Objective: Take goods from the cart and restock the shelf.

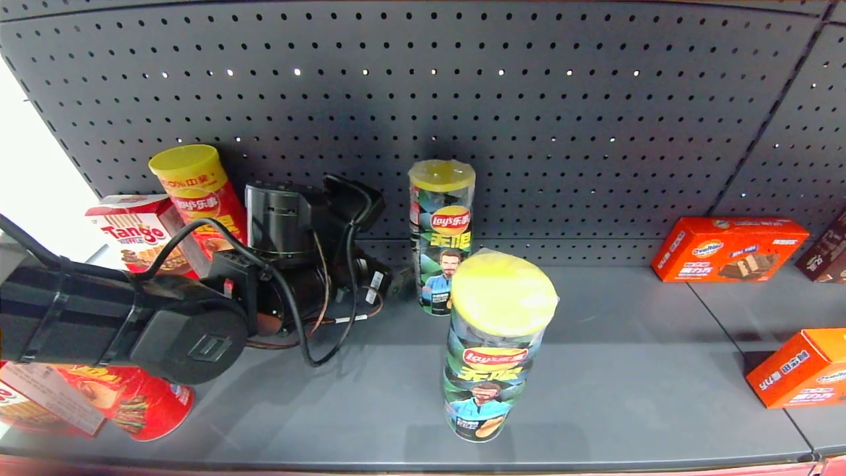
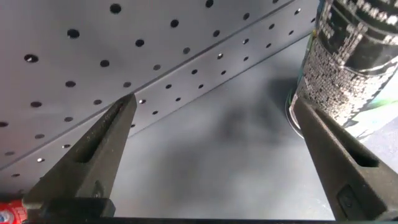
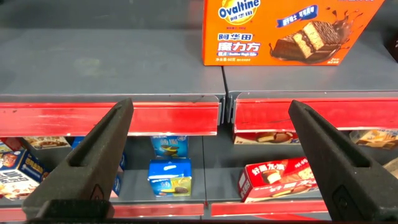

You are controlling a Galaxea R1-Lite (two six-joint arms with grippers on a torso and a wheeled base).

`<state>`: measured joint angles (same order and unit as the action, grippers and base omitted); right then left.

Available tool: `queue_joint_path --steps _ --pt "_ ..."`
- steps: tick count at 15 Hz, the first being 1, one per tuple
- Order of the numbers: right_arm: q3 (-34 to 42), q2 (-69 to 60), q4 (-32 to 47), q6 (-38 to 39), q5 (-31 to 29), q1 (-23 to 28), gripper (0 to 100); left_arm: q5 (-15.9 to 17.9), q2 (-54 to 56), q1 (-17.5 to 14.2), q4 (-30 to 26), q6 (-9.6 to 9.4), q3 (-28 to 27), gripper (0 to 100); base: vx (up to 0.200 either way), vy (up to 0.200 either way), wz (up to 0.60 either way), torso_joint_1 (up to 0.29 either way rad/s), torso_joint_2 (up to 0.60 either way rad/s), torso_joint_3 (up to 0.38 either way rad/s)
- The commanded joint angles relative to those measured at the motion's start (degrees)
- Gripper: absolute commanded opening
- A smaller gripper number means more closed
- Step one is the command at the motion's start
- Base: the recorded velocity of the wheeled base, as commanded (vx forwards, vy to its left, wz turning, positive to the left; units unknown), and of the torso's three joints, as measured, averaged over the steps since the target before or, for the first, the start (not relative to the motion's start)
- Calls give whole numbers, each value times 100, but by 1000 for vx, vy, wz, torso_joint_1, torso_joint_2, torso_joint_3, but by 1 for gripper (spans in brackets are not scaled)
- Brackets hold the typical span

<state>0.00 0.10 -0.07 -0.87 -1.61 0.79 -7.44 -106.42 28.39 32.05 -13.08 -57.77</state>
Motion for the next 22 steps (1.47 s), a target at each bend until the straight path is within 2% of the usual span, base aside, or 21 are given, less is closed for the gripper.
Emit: queue_joint_path --steps 1,7,12,14,15,17,18,19,20,21,22 --pt "0 8 -1 -1 -6 0 100 -3 -80 44 3 -2 -32 100 0 0 0 0 0 0" --pt "0 8 -1 -1 -6 0 100 -3 -133 88 21 7 -41 100 0 0 0 0 0 0" --pt "0 8 -1 -1 -6 0 100 -12 509 88 38 86 345 100 0 0 0 0 0 0" --pt "0 8 -1 -1 -6 0 100 -12 1352 132 47 104 864 100 0 0 0 0 0 0" --pt "0 8 -1 -1 3 0 100 5 1730 263 47 130 1093 100 0 0 0 0 0 0" --pt "0 8 -1 -1 -6 0 100 5 2548 518 47 341 1620 100 0 0 0 0 0 0" --pt "0 8 -10 -1 3 0 100 5 2838 527 47 368 1848 100 0 0 0 0 0 0" --pt "0 8 -1 -1 -6 0 100 -30 3514 632 47 368 2393 100 0 0 0 0 0 0" --pt "0 8 -1 -1 -6 0 100 -65 3804 729 29 368 2595 100 0 0 0 0 0 0" --pt "0 8 -1 -1 3 0 100 -425 4780 1177 29 438 3325 100 0 0 0 0 0 0" --pt "0 8 -1 -1 -6 0 100 -408 5316 1485 -32 491 3597 100 0 0 0 0 0 0"
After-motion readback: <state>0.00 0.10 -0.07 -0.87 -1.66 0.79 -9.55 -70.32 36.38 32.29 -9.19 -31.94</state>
